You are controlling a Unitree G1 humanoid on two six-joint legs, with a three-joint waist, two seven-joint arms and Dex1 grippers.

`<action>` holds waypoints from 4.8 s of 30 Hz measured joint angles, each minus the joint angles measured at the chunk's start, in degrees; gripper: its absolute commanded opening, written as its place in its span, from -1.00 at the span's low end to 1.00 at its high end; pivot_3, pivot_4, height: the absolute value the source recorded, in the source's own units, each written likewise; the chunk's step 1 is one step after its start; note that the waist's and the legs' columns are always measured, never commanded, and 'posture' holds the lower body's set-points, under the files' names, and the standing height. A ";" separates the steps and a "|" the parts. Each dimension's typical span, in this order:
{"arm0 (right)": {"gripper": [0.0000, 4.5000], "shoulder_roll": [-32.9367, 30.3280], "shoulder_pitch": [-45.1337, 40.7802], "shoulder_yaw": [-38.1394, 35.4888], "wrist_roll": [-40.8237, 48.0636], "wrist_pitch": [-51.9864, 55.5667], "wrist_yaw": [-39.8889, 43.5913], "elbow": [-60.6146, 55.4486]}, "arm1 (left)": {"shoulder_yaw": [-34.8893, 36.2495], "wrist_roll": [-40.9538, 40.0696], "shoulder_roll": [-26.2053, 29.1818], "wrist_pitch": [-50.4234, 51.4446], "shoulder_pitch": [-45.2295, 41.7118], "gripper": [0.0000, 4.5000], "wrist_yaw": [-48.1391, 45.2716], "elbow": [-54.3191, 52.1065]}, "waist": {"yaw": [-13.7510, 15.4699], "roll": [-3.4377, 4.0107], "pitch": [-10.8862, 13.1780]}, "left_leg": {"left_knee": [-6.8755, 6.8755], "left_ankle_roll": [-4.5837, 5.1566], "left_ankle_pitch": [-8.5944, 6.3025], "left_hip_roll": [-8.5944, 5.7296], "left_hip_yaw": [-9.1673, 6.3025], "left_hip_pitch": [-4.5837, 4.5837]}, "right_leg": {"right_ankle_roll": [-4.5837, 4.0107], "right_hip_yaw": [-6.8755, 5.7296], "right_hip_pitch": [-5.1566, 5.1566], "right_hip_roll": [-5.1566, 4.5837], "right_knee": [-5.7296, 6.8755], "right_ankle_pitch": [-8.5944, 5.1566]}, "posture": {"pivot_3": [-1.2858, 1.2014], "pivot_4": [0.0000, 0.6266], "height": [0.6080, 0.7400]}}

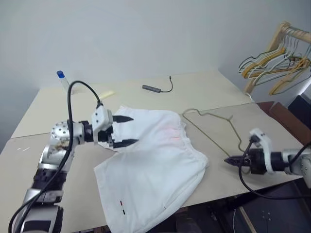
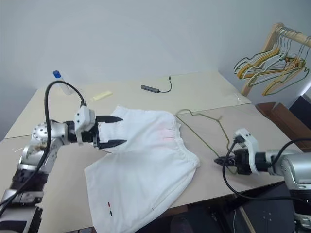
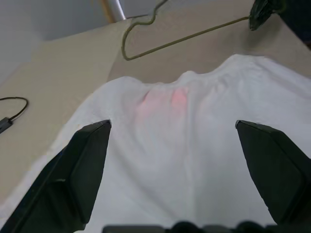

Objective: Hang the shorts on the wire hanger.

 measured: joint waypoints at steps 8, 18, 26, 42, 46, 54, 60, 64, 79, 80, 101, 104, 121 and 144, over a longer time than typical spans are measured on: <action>-1.00 1.08 -1.55 3.81 2.56 4.82 0.43 8.12 | 0.24 -2.45 2.62 3.76 2.31 0.99 0.22 -7.54 | 1.00 0.25 -0.16 | 0.00 0.03 -0.02 -0.03 0.07 0.03 | 0.01 -0.01 0.03 0.07 -0.02 0.01 | -0.05 -1.00 1.00; -1.00 -0.34 -1.63 5.54 6.22 2.99 4.86 8.27 | 1.13 -3.50 4.46 5.20 3.74 0.99 1.13 -9.21 | 3.03 0.24 -0.15 | 0.02 0.04 -0.01 -0.04 0.15 0.06 | 0.02 0.00 0.05 0.09 -0.05 0.02 | -0.03 -1.00 1.00; -1.00 -3.99 -2.30 5.06 7.24 1.05 8.89 9.59 | 1.13 -3.52 4.56 5.80 4.12 0.99 1.55 -9.42 | 4.13 0.24 -0.15 | 0.02 0.03 -0.01 -0.04 0.18 0.05 | 0.02 -0.01 0.04 0.09 -0.07 0.02 | -0.03 -1.00 1.00; -1.00 -12.89 1.91 13.10 5.63 -7.09 19.05 9.56 | 1.13 -3.42 4.88 5.81 5.78 0.99 2.58 -10.94 | 5.32 0.22 -0.14 | 0.02 0.03 -0.01 0.00 0.29 0.06 | 0.02 0.01 0.04 0.13 -0.09 0.02 | -0.01 -1.00 1.00; -1.00 -15.17 1.35 13.73 4.26 -9.42 21.40 12.45 | 1.33 -3.38 5.25 5.80 5.80 0.99 2.85 -11.04 | 5.75 0.22 -0.14 | 0.02 0.03 -0.01 0.01 0.30 0.07 | 0.02 0.01 0.04 0.14 -0.10 0.02 | -0.01 -1.00 1.00; -1.00 -11.19 -6.54 17.58 2.43 -11.27 23.29 15.33 | 1.28 -3.30 5.23 5.72 5.82 0.99 3.43 -11.24 | 6.10 0.18 -0.12 | 0.02 0.03 -0.01 0.04 0.35 0.13 | -0.01 0.02 0.05 0.18 -0.11 0.03 | 0.00 -1.00 1.00; -1.00 -5.43 -12.94 22.12 -1.53 -12.28 21.70 21.48 | 1.30 -3.24 5.31 5.71 5.43 0.99 3.49 -11.21 | 6.65 0.17 -0.12 | 0.02 0.02 -0.01 0.00 0.34 0.08 | -0.02 0.01 0.01 0.15 -0.13 0.04 | 0.01 -1.00 1.00; -1.00 -3.52 -15.67 22.25 -3.48 -12.33 20.09 25.19 | 1.28 -3.21 5.32 5.71 5.48 0.99 3.63 -11.37 | 6.93 0.18 -0.12 | 0.01 0.01 0.00 0.00 0.32 0.07 | -0.02 0.00 -0.02 0.16 -0.10 0.04 | 0.02 -1.00 1.00; -1.00 -6.00 -14.80 20.00 -2.48 -11.41 23.09 24.72 | 1.20 -3.21 5.28 5.73 5.98 0.99 3.73 -11.52 | 7.79 0.18 -0.12 | 0.02 0.01 0.00 0.03 0.35 0.07 | -0.05 0.00 -0.01 0.21 -0.12 0.06 | 0.01 -1.00 1.00; -1.00 -6.56 -14.29 20.11 -2.36 -11.11 23.69 24.43 | 1.20 -3.21 5.29 5.73 5.99 0.99 3.73 -11.53 | 7.84 0.18 -0.12 | 0.01 0.01 0.00 0.03 0.35 0.07 | -0.05 0.00 -0.02 0.21 -0.12 0.06 | 0.01 -1.00 1.00; -1.00 -10.05 -10.67 22.39 -1.03 -11.62 28.15 17.61 | 0.78 -2.68 5.50 4.69 7.15 0.99 3.70 -12.36 | 7.87 0.17 -0.11 | 0.02 0.00 0.00 0.06 0.37 0.10 | -0.05 0.00 0.00 0.23 -0.12 0.06 | 0.01 -1.00 1.00; -1.00 -7.83 -13.63 22.47 -3.24 -13.12 25.58 20.64 | 0.76 -2.55 5.52 4.65 7.10 0.99 3.70 -12.37 | 7.96 0.17 -0.11 | 0.01 0.00 0.00 0.05 0.36 0.10 | -0.05 0.00 -0.01 0.23 -0.11 0.06 | 0.01 -1.00 1.00; -1.00 -10.76 -20.31 33.26 -7.46 -17.33 29.59 24.44 | 0.98 -2.37 6.24 4.62 8.18 0.99 4.57 -12.60 | 8.28 0.17 -0.11 | 0.02 0.00 0.00 0.03 0.35 0.06 | -0.06 -0.01 -0.06 0.21 -0.12 0.06 | 0.03 -1.00 1.00; -1.00 -17.42 2.70 15.22 8.80 -7.43 20.98 7.23 | -2.38 -1.28 4.45 3.27 4.55 0.99 2.81 -9.92 | 6.77 0.03 -0.05 | 0.01 0.00 0.00 0.15 0.39 0.16 | -0.11 -0.02 0.05 0.33 -0.14 0.08 | -0.04 -1.00 1.00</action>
